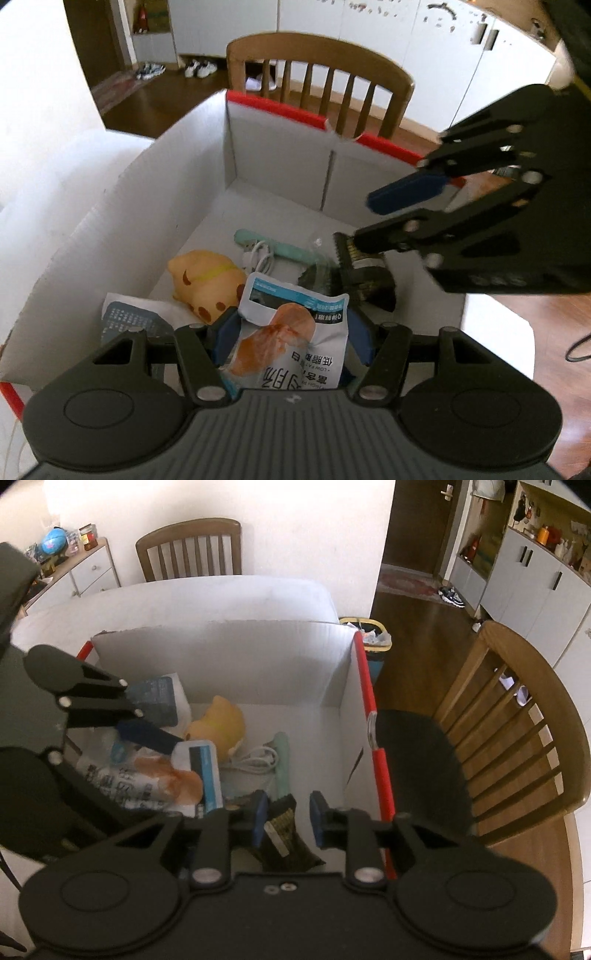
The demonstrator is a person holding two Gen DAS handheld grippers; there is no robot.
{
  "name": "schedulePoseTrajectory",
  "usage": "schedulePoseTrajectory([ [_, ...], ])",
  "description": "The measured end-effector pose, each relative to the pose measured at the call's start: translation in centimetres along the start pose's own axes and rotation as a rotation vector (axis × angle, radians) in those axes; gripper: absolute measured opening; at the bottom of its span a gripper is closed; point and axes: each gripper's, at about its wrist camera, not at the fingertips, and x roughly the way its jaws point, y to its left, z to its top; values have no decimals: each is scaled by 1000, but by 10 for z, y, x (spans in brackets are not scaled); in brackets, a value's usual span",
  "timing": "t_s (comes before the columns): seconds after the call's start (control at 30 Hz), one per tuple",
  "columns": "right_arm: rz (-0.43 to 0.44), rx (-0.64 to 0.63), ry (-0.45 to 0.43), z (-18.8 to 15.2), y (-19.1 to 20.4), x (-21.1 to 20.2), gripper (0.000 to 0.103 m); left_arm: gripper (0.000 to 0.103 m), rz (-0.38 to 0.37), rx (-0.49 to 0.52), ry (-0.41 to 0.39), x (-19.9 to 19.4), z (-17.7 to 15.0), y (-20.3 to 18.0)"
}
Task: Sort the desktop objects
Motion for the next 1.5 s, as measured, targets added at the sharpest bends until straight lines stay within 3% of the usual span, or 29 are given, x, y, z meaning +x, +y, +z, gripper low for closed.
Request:
schedulePoseTrajectory([
  [0.17, 9, 4, 1, -3, -2, 0, 25, 64, 14, -17, 49, 11, -4, 10],
  [0.57, 44, -3, 5, -13, -2, -7, 31, 79, 20, -59, 4, -4, -11, 17],
  [1.1, 80, -28, -61, -13, 22, -42, 44, 88, 57, -156, -191, -83, -39, 31],
  [1.5, 65, 23, -159, -20, 55, -70, 47, 88, 174, -263, -370, -154, -79, 18],
])
